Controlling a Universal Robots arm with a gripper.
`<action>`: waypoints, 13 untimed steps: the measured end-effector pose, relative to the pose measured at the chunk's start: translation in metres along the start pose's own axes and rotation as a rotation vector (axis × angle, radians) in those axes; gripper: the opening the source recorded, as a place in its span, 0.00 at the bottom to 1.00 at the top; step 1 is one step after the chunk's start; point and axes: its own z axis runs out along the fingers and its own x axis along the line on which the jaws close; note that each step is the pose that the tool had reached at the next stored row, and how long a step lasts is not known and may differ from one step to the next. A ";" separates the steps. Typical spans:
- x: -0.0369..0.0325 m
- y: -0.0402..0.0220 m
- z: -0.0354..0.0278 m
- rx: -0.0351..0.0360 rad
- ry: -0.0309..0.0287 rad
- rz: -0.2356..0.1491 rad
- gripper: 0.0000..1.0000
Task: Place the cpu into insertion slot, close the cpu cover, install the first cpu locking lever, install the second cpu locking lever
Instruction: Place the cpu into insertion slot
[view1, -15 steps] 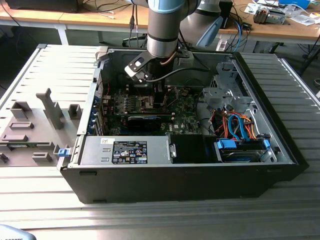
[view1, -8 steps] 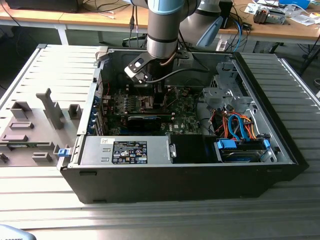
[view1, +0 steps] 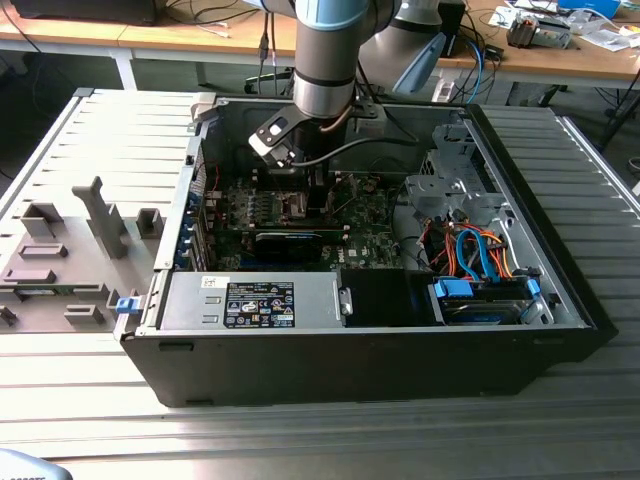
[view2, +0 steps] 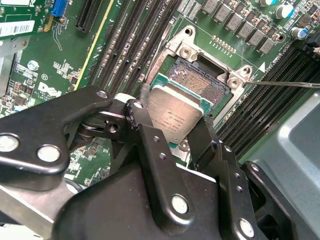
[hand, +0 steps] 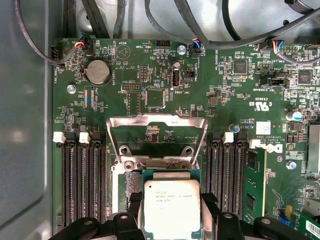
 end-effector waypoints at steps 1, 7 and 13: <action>0.0000 0.0000 0.0002 0.0000 0.0000 0.000 0.55; 0.0000 -0.0003 0.0013 0.0000 0.0000 0.000 0.55; 0.0001 -0.0005 0.0023 0.0000 0.0000 0.000 0.55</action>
